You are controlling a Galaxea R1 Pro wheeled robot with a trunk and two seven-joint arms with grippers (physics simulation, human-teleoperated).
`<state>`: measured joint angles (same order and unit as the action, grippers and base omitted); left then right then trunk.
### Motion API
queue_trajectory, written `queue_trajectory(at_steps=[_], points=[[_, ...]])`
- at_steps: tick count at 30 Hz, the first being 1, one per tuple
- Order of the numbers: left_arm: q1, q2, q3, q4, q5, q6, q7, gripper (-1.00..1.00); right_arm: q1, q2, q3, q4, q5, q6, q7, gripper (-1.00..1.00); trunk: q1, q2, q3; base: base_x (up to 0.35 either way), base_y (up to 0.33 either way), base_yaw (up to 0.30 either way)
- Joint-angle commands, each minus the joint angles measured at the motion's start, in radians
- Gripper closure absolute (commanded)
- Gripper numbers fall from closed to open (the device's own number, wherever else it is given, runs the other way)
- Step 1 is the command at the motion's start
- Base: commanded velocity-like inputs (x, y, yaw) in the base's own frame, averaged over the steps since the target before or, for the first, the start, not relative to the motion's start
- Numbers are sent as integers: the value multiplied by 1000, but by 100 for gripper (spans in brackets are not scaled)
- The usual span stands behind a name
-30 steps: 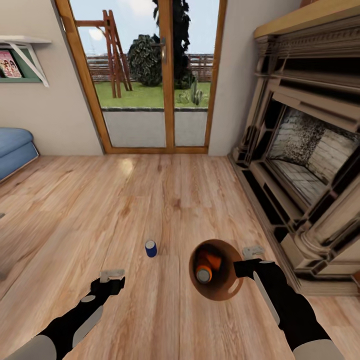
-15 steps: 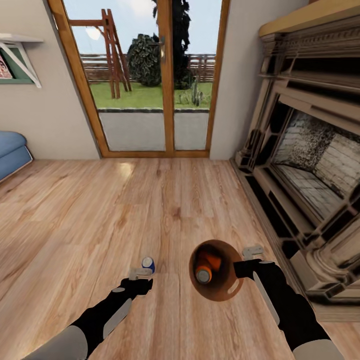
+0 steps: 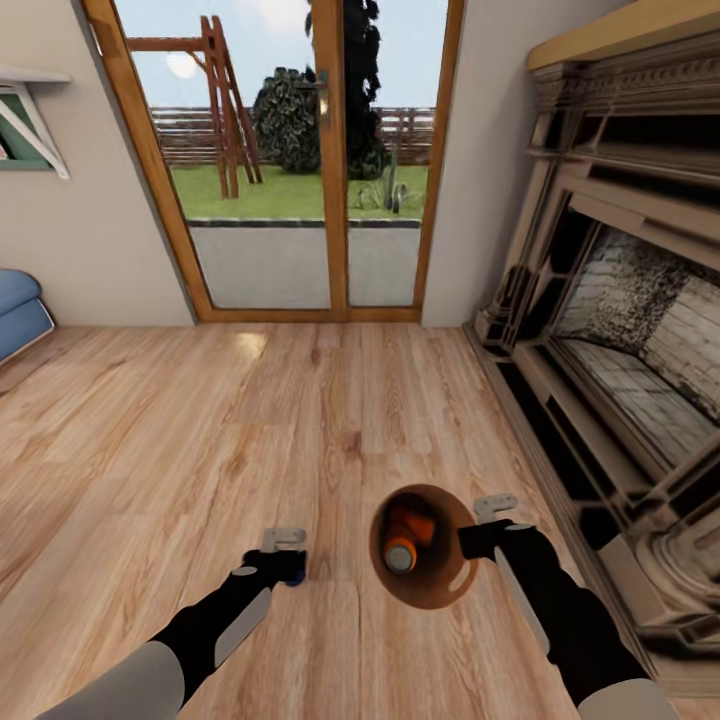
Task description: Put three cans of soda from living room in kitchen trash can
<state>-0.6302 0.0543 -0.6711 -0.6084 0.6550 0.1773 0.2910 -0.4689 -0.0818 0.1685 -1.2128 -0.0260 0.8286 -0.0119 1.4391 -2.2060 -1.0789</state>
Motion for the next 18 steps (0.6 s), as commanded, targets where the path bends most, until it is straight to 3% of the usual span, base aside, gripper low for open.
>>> queue_trajectory(at_steps=[1,12,18], points=[[0,0,0,0,0,-1,6,-100,0,0,1,-1,-4,0,2,100,0,0,0,55,0,0],[0,-2,-1,-4,0,-1,28,-100,0,2,10,-1,-3,0,-6,100,0,0,0,16,0,0],[0,-10,-1,-4,0,7,28,-100,0,2,12,-1,-3,0,-6,100,0,0,0,213,0,0]])
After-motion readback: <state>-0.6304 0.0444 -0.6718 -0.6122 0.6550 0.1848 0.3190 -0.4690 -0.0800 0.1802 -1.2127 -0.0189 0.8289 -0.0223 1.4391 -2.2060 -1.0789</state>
